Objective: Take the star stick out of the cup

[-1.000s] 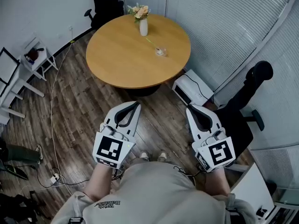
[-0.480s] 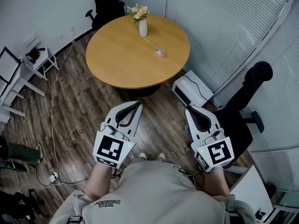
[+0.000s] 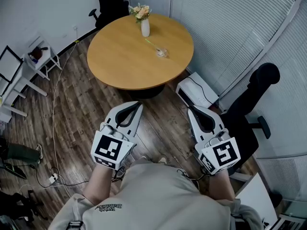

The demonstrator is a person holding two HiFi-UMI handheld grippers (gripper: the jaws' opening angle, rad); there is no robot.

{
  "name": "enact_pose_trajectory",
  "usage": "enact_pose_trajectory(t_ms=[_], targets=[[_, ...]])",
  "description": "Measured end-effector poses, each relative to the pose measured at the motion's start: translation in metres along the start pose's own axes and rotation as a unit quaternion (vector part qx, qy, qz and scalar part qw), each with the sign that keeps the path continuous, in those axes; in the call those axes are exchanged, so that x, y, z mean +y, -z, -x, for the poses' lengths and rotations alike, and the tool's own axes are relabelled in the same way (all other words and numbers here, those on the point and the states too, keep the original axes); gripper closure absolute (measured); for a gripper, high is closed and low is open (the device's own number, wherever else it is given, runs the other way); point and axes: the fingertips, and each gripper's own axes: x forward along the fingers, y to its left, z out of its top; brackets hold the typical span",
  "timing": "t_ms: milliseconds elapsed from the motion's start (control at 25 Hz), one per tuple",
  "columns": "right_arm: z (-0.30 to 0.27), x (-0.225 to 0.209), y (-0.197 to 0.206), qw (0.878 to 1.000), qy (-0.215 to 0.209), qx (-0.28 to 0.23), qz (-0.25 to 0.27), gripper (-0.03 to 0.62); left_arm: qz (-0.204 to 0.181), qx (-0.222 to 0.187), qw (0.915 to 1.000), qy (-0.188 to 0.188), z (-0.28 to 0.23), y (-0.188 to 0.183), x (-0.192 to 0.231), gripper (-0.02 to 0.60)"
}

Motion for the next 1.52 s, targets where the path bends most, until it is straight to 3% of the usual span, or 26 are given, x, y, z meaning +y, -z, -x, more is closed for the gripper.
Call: enact_pose_trajectory(t_ms=[320, 720, 1520], targets=[[0.018, -0.014, 0.008, 1.000, 0.005, -0.004, 0.013, 0.559, -0.002, 0.019, 0.9998, -0.010, -0.004, 0.011, -0.021, 0.560], [0.021, -0.025, 0.016, 1.000, -0.006, -0.004, 0.003, 0.559, -0.018, 0.002, 0.9996, -0.022, -0.015, -0.004, -0.025, 0.560], [-0.060, -0.061, 0.016, 1.000, 0.016, -0.001, 0.024, 0.559, -0.013, -0.020, 0.9995, -0.021, -0.060, 0.008, 0.046, 0.560]])
